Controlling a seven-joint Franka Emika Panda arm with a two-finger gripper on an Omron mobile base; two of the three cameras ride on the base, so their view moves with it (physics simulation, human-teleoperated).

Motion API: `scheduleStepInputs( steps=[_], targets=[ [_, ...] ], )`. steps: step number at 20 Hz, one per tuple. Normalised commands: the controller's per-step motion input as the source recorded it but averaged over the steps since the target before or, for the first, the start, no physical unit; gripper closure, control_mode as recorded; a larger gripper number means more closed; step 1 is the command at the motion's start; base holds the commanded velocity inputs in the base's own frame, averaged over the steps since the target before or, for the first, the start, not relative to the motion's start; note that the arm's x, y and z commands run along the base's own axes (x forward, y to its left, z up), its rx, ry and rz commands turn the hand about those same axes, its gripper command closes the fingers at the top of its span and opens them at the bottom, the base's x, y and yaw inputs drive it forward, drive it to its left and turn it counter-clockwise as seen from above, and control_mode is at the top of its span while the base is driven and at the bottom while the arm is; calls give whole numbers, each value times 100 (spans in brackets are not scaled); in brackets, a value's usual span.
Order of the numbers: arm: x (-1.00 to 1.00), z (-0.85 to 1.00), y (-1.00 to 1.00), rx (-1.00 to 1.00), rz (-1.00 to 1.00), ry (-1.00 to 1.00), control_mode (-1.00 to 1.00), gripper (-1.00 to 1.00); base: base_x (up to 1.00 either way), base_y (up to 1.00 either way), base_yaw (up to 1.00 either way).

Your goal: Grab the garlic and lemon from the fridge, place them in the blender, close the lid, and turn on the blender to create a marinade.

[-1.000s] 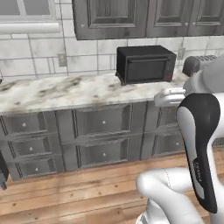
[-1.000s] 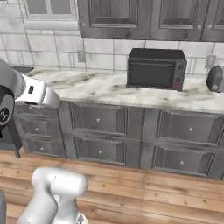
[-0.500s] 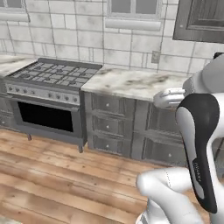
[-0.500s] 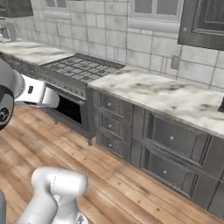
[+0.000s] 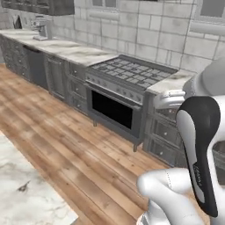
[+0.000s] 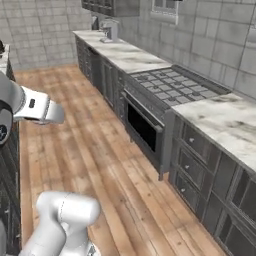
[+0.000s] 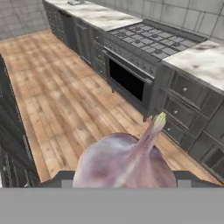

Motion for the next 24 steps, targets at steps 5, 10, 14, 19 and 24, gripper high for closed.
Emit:
scheduleStepInputs(
  steps=[5,10,14,19,24],
  targets=[
    [0,0,0,0,0,0,100,100,91,-86,42],
    [0,0,0,0,0,0,100,100,100,-35,48],
    [0,0,0,0,0,0,100,100,100,-17,51],
    [0,0,0,0,0,0,100,100,100,-2,44],
    [0,0,0,0,0,0,100,100,100,-3,42]
  ],
)
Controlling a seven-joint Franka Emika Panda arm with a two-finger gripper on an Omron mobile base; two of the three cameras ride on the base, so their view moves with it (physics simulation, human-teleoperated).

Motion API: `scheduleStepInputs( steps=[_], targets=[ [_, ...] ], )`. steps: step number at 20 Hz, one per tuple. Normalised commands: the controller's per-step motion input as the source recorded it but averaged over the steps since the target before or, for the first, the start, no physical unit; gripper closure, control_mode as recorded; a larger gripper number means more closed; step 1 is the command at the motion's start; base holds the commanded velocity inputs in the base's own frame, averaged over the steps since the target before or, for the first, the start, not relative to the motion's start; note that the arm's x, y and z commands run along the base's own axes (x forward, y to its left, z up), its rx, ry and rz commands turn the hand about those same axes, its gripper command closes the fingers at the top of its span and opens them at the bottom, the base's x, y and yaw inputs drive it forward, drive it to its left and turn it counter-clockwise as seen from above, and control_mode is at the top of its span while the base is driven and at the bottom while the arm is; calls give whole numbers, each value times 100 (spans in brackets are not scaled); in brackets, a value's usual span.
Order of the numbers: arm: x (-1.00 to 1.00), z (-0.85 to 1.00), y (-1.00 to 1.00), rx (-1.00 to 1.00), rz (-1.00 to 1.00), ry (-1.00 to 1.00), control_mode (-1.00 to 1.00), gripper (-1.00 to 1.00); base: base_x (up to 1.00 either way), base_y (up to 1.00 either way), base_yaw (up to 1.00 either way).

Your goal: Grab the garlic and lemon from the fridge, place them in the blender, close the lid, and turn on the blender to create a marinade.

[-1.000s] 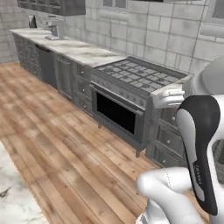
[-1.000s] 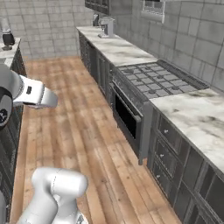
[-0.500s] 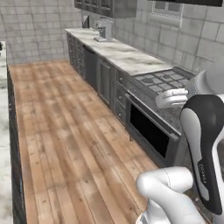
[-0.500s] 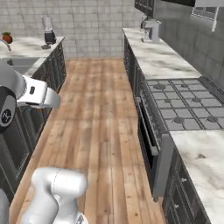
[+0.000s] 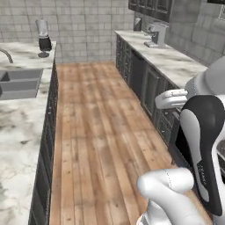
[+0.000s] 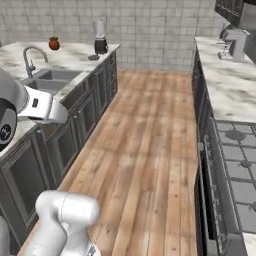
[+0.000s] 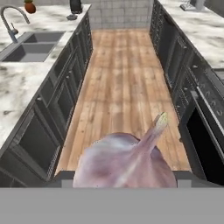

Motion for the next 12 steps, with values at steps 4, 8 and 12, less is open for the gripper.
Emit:
scheduleStepInputs(
  steps=[4,8,12],
  targets=[
    [0,0,0,0,0,0,100,100,100,-12,46],
    [0,0,0,0,0,0,100,100,100,-1,41],
    [0,0,0,0,0,0,100,100,100,-39,40]
  ],
)
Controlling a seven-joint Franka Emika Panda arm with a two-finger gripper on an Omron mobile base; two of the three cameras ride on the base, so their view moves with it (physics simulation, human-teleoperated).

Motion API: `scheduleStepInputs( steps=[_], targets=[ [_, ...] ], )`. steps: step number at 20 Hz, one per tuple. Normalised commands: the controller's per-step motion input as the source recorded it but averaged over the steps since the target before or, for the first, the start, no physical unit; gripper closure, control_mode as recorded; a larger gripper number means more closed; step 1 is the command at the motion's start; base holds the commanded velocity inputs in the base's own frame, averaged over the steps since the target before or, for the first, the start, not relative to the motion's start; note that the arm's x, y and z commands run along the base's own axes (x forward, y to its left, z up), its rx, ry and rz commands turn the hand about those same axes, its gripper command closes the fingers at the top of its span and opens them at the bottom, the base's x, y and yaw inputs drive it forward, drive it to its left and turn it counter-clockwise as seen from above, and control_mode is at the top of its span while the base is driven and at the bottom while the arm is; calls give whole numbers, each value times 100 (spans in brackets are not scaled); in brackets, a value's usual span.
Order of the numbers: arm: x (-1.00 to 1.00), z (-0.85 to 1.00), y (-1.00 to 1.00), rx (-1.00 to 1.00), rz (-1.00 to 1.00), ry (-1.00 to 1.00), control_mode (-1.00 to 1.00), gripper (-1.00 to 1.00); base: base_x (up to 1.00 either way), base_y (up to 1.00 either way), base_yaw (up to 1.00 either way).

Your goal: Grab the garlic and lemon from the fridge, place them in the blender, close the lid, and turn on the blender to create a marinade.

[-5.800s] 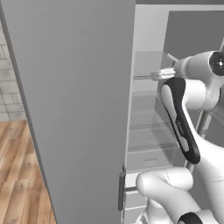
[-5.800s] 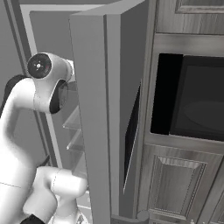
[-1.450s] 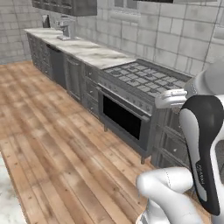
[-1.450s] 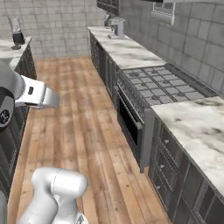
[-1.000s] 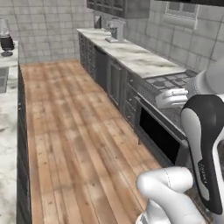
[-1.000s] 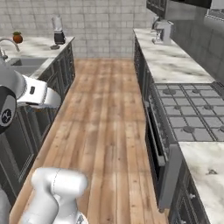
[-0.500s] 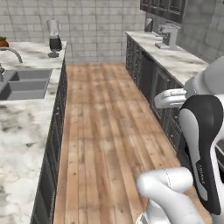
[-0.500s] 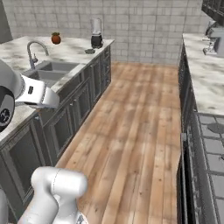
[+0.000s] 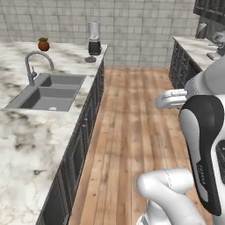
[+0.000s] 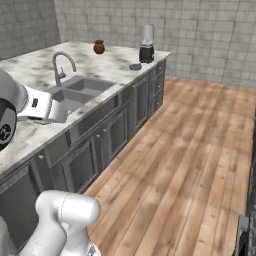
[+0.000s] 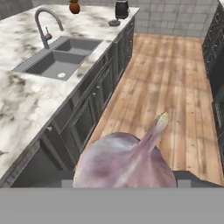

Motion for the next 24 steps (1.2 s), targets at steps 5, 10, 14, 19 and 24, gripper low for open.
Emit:
scheduleStepInputs(
  steps=[5,10,14,19,24],
  targets=[
    [0,0,0,0,0,0,100,100,100,-71,37],
    [0,0,0,0,0,0,100,100,100,-83,35],
    [0,0,0,0,0,0,100,100,100,-98,33],
    [0,0,0,0,0,0,100,100,100,-100,31],
    [0,0,0,0,0,0,100,100,100,-100,31]
  ],
)
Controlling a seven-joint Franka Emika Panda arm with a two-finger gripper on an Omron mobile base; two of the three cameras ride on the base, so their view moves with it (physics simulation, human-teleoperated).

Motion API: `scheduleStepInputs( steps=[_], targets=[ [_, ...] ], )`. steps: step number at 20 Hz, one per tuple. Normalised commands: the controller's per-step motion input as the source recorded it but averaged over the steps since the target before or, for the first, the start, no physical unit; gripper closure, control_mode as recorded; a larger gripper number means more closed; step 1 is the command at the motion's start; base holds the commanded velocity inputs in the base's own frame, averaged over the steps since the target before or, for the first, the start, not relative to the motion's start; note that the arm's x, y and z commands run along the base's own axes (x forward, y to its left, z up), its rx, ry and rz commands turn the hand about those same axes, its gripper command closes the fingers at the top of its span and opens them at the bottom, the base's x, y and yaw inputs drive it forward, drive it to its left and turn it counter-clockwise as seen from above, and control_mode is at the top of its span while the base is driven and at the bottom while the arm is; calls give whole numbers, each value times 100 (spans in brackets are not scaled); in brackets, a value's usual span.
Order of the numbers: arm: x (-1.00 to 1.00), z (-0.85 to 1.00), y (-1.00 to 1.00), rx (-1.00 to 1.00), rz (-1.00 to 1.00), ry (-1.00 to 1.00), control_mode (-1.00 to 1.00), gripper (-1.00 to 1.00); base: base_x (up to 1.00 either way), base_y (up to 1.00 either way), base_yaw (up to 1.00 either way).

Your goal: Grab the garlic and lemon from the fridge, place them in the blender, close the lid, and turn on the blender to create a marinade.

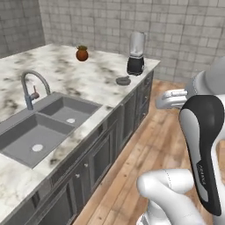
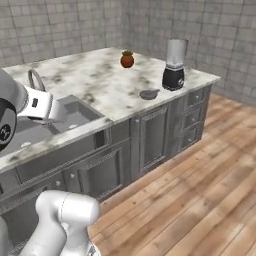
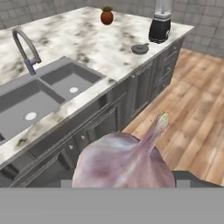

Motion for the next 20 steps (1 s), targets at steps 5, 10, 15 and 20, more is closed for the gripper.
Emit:
scheduleStepInputs(
  steps=[5,10,15,20],
  targets=[
    [0,0,0,0,0,0,100,100,100,-100,32],
    [0,0,0,0,0,0,100,100,100,-100,30],
    [0,0,0,0,0,0,100,100,99,-100,30],
    [0,0,0,0,0,0,100,100,99,-100,31]
  ],
)
